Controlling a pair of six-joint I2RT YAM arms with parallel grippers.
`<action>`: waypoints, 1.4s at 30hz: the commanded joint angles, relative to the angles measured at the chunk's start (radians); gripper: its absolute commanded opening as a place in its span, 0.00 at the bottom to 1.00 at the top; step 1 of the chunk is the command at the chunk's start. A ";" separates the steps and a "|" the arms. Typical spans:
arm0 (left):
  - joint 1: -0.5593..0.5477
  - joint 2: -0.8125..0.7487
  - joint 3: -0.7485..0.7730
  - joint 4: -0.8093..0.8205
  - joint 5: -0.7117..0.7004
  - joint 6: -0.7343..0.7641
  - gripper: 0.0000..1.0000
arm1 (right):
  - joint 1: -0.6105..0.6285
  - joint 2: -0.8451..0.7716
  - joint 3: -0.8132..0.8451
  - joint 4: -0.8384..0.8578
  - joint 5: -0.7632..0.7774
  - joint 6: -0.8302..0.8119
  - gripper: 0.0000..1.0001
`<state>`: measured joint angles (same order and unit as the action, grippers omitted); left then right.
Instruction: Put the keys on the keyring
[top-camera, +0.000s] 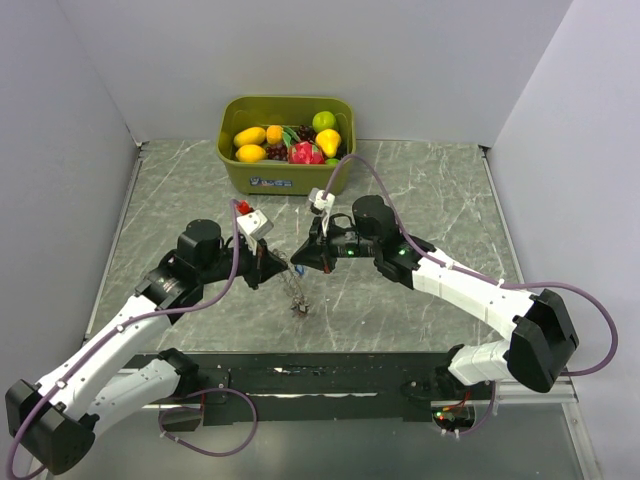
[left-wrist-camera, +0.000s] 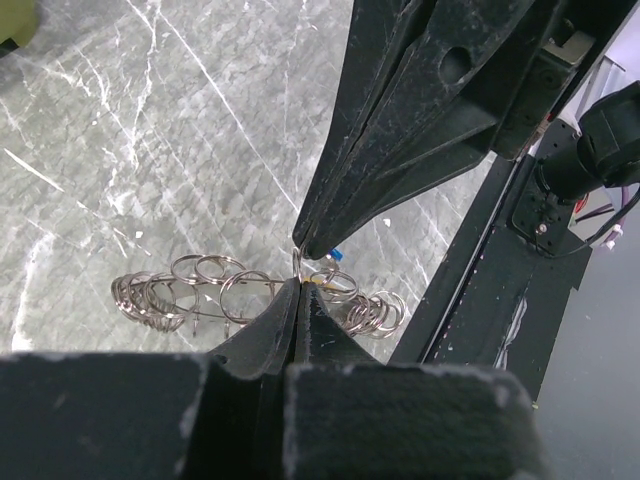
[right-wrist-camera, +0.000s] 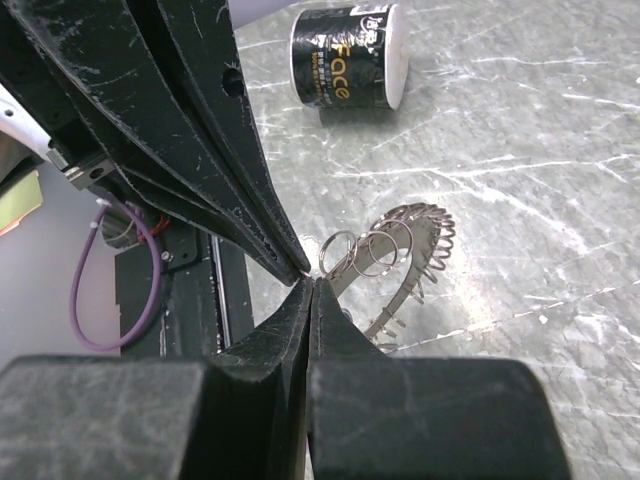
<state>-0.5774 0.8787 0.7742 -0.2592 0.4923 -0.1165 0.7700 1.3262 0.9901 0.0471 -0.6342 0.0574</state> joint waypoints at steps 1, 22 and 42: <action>-0.006 -0.040 0.036 0.072 0.035 0.000 0.01 | 0.003 -0.019 0.036 0.016 0.030 -0.016 0.00; -0.006 -0.095 0.011 0.130 0.049 -0.023 0.01 | -0.009 -0.047 -0.010 0.053 0.016 -0.002 0.00; -0.006 -0.110 0.007 0.136 0.038 -0.026 0.01 | -0.020 -0.084 -0.041 0.077 -0.007 0.004 0.38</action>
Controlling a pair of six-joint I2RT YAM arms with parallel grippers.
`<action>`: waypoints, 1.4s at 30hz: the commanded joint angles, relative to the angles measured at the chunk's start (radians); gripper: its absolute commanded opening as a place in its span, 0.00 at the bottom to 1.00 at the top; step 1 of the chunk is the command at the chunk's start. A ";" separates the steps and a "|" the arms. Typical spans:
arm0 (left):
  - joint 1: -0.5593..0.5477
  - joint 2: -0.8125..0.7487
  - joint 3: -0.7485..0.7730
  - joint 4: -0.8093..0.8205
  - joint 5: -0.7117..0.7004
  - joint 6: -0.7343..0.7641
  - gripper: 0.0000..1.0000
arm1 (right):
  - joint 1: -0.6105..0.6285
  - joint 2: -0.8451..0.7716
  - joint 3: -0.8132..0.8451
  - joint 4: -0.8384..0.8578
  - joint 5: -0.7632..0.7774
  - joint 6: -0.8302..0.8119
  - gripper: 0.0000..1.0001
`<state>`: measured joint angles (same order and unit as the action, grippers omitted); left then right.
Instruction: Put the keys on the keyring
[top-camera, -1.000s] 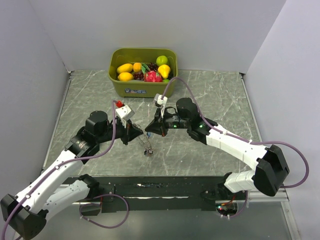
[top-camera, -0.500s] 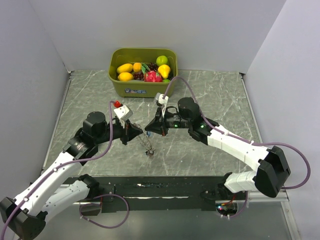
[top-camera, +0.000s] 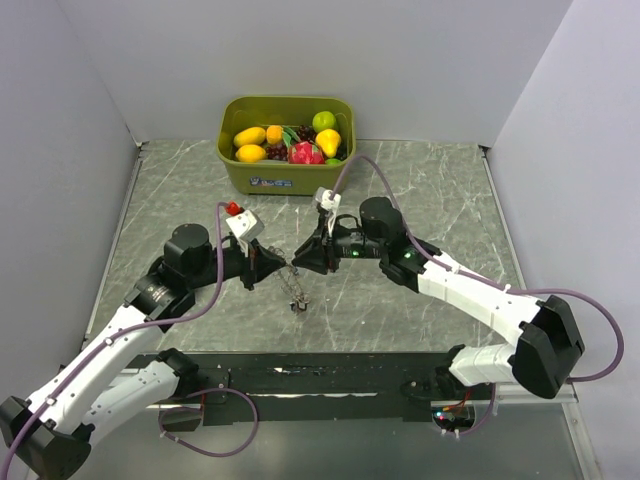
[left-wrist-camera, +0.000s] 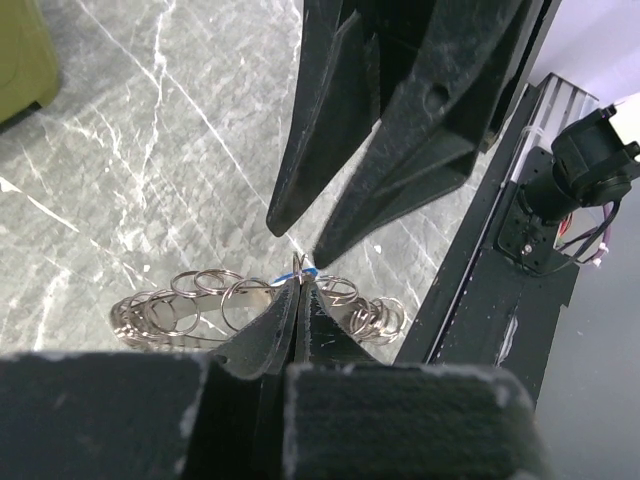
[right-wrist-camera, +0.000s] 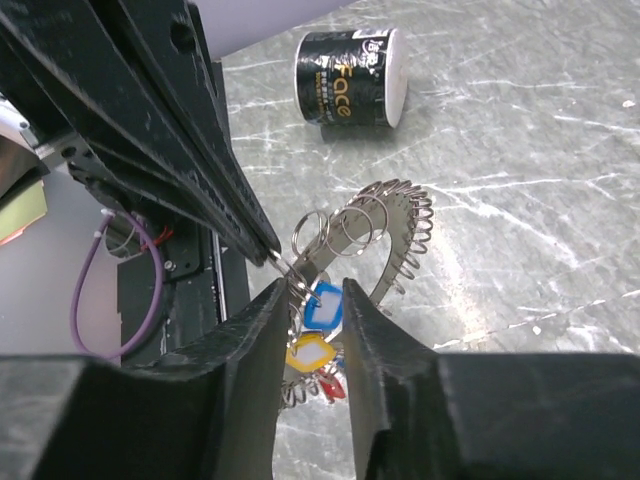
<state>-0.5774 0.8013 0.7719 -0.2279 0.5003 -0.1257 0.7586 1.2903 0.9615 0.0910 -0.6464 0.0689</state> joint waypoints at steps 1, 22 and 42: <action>-0.006 -0.036 0.009 0.107 0.030 -0.017 0.01 | -0.007 -0.055 -0.013 0.035 0.008 -0.006 0.43; -0.022 -0.017 -0.046 0.366 0.254 -0.104 0.01 | -0.145 -0.229 -0.184 0.391 -0.384 0.095 0.91; -0.091 -0.002 -0.069 0.542 0.264 -0.155 0.01 | -0.145 -0.180 -0.179 0.464 -0.472 0.183 0.49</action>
<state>-0.6609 0.8215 0.6994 0.1917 0.7383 -0.2539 0.6182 1.1034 0.7795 0.4797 -1.0977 0.2237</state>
